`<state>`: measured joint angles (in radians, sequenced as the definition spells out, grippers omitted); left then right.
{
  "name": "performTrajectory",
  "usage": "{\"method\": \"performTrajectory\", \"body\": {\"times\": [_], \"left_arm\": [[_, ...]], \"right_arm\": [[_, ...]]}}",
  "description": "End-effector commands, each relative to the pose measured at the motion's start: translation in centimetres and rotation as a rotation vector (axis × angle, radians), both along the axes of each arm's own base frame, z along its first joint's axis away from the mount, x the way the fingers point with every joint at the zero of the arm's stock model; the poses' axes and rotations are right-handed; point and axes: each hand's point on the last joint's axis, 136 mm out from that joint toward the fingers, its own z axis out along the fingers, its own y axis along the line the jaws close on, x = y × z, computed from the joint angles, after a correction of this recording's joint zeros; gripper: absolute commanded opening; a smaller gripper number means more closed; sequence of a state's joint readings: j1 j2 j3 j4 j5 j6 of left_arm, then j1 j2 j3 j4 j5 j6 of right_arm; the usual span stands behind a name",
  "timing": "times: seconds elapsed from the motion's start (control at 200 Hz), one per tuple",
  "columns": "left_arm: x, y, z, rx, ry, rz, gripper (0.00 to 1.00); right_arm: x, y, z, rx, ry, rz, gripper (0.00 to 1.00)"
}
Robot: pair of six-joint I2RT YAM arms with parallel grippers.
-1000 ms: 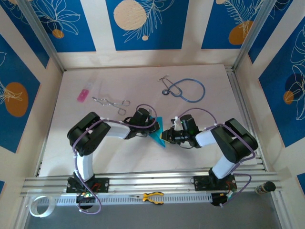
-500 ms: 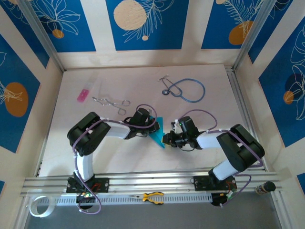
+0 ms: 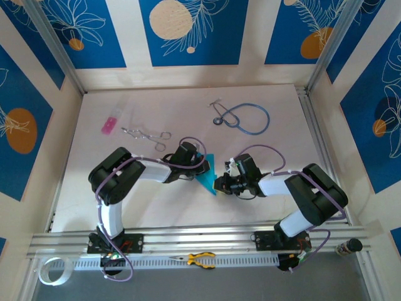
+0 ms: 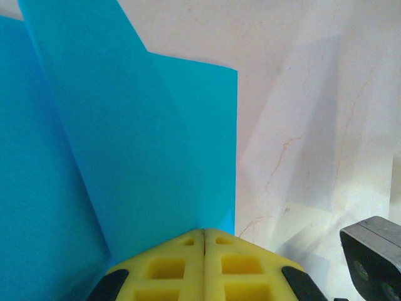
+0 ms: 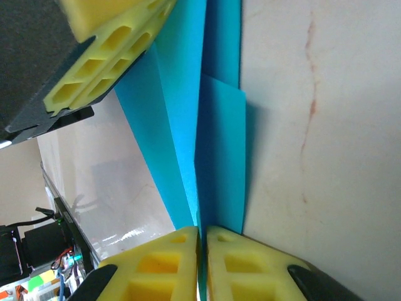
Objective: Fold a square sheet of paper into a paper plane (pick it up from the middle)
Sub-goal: Fourth fold the wing at the center of the table.
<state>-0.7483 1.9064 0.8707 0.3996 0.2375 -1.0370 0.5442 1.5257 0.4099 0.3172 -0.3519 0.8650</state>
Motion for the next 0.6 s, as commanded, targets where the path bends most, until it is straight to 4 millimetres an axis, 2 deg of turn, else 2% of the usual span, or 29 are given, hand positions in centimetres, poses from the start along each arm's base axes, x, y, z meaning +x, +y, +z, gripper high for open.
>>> {"method": "performTrajectory", "body": {"times": [0.0,0.595], "left_arm": [[-1.9,2.0,-3.6,0.099,0.103,-0.011,0.05],[-2.0,2.2,-3.8,0.101,0.106,0.003,0.05]], "right_arm": [[-2.9,-0.7,-1.2,-0.03,0.105,0.047,0.13],[-4.6,-1.2,-1.6,-0.059,0.142,0.086,0.1]]}}
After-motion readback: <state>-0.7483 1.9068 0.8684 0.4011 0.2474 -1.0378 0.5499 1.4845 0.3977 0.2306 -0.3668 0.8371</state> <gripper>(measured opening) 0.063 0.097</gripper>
